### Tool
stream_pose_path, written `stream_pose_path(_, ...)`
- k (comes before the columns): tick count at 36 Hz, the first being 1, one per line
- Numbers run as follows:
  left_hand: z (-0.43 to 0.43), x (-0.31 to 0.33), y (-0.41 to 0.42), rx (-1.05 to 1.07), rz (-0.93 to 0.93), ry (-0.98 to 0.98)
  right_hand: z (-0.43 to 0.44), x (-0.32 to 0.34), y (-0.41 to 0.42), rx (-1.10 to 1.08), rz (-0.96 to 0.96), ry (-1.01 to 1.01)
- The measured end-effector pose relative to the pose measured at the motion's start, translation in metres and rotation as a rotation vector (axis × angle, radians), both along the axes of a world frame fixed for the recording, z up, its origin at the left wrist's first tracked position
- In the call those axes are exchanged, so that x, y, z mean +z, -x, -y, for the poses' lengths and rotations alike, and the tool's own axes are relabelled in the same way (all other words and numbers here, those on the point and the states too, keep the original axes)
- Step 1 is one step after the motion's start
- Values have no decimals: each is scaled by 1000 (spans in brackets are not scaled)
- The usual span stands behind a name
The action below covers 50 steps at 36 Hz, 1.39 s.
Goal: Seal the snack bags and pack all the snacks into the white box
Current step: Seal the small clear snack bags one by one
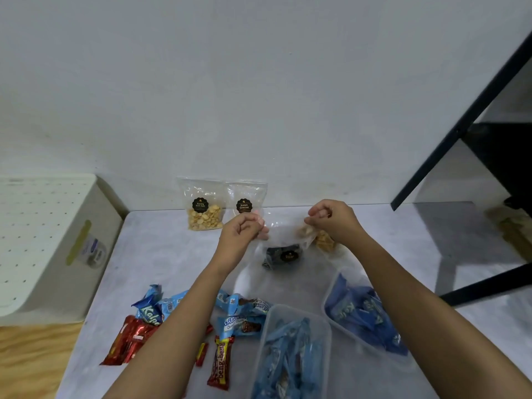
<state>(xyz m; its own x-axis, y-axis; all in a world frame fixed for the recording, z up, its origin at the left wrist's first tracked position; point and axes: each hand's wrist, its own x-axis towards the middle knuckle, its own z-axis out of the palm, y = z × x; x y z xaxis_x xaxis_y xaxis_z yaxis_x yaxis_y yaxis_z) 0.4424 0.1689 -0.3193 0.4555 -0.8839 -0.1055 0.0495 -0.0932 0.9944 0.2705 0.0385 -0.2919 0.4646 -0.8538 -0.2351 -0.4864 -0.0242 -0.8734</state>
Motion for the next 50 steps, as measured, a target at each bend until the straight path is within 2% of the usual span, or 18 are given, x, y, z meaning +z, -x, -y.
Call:
stream_pose_path(10, 12, -2, 3, 81, 103, -2, 0, 1, -6, 6, 35, 52)
stream_pose_path(14, 15, -2, 5, 118, 116, 2, -1, -2, -1, 26, 37, 14)
stream_pose_path(18, 16, -2, 9, 107, 105, 13, -3, -1, -2, 109, -36, 39)
stream_pose_path(28, 17, 2, 11, 8, 101, 22, -6, 2, -9, 148, 40, 13)
stream_pose_path(36, 19, -1, 13, 21, 117, 0, -8, 4, -15, 177, -17, 149)
stream_pose_path(42, 20, 5, 19, -34, 131, 25, -14, 6, -24, 186, -205, 274)
stream_pose_path(45, 23, 7, 20, -60, 131, 24, -18, 8, -27, 139, -219, 345)
stream_pose_path(50, 25, 4, 14, -66, 62, 7, -19, 6, -26, 114, -175, 282)
